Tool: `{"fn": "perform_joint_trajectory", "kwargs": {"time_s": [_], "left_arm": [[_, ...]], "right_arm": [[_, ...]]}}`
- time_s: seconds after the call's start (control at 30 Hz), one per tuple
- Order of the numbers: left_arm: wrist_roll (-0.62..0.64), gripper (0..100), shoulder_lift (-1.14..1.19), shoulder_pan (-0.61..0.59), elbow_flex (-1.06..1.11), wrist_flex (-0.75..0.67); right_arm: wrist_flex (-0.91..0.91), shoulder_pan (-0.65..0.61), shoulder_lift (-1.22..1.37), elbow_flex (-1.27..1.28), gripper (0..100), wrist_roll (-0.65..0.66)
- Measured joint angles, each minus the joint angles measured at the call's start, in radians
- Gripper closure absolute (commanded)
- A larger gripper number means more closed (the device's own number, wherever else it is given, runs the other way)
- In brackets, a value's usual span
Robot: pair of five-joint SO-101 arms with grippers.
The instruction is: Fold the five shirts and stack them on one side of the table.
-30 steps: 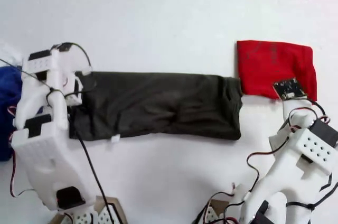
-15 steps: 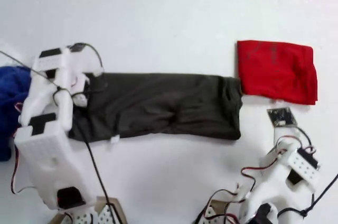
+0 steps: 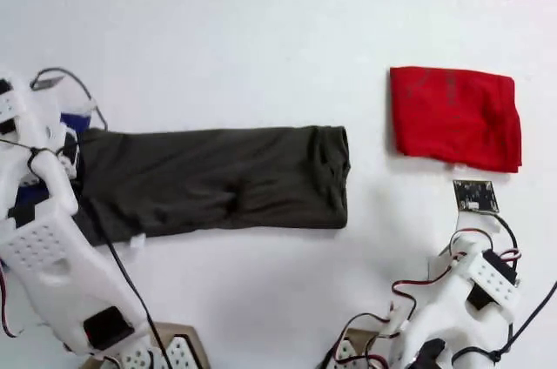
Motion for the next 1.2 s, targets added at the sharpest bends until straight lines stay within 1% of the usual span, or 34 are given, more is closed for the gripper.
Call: {"fn": "perform_joint_trajectory", "kwargs": {"time_s": [0.1,0.27,0.4,0.53,0.7,0.83,1.0,1.1,1.2], "left_arm": [[0.0,97,0.0,0.032,-0.02,0.021],[0.041,97,-0.021,0.167,0.041,0.025],[0.084,97,-0.121,0.328,0.118,0.025],[0.123,97,-0.23,0.52,0.123,0.028],[0.13,97,-0.321,0.756,0.123,0.028],[0.133,97,-0.342,0.902,0.118,0.028],[0.14,97,-0.342,1.028,0.017,0.017],[0.187,97,-0.322,1.08,-0.052,-0.018],[0.216,97,-0.25,1.126,-0.109,-0.051]], "right_arm": [[0.0,0.0,0.0,0.0,94.0,0.0],[0.0,0.0,0.0,0.0,94.0,-0.003],[0.0,0.0,0.0,0.003,94.0,-0.003],[-0.005,0.0,0.0,0.005,94.0,-0.003],[-0.006,0.0,0.0,0.005,94.0,-0.003],[-0.006,0.0,0.0,0.005,94.0,-0.003],[-0.006,0.0,0.0,0.005,94.0,-0.003],[-0.006,0.0,0.0,0.005,94.0,-0.003],[-0.006,0.0,0.0,0.005,94.0,-0.003]]}}
